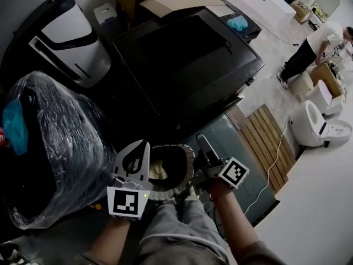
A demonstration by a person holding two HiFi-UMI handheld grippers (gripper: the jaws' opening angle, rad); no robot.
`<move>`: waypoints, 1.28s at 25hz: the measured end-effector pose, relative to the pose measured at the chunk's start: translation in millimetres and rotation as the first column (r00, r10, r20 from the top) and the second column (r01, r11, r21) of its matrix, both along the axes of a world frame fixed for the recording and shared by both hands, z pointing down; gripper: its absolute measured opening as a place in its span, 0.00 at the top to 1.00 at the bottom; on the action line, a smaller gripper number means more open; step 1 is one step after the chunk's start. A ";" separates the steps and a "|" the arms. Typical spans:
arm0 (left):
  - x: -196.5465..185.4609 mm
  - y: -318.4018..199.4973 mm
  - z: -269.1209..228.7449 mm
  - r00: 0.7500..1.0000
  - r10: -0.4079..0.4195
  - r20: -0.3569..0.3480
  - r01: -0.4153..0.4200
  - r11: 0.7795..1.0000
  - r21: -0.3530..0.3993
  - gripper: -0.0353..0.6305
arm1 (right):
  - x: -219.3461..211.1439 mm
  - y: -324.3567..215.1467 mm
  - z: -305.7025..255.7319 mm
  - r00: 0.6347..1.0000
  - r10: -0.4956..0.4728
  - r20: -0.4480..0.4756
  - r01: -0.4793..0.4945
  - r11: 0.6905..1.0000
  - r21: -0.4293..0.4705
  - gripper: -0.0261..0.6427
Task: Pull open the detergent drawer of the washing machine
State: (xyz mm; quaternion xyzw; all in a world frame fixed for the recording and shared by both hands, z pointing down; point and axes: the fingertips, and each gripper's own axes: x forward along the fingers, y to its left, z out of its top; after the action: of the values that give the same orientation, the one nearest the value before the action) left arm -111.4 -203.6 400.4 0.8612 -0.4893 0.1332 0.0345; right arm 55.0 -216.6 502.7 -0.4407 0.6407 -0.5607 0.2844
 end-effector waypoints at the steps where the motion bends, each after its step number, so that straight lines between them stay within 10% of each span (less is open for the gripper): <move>1: 1.9 -2.7 6.5 1.000 -0.002 0.014 0.002 1.000 0.003 0.92 | 0.6 -4.3 5.8 1.000 -0.003 0.006 0.003 1.000 -0.005 0.43; 32: 6.5 -30.2 111.9 0.982 -0.178 0.059 0.181 0.982 -0.055 0.92 | -14.0 -65.1 116.6 0.975 -0.061 0.216 0.074 0.996 -0.053 0.33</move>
State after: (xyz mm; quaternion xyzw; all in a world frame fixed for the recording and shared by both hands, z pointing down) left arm -104.9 -233.8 512.3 0.8082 -0.5615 0.1673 0.0592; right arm 41.0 -281.8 619.3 -0.3643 0.6038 -0.6332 0.3190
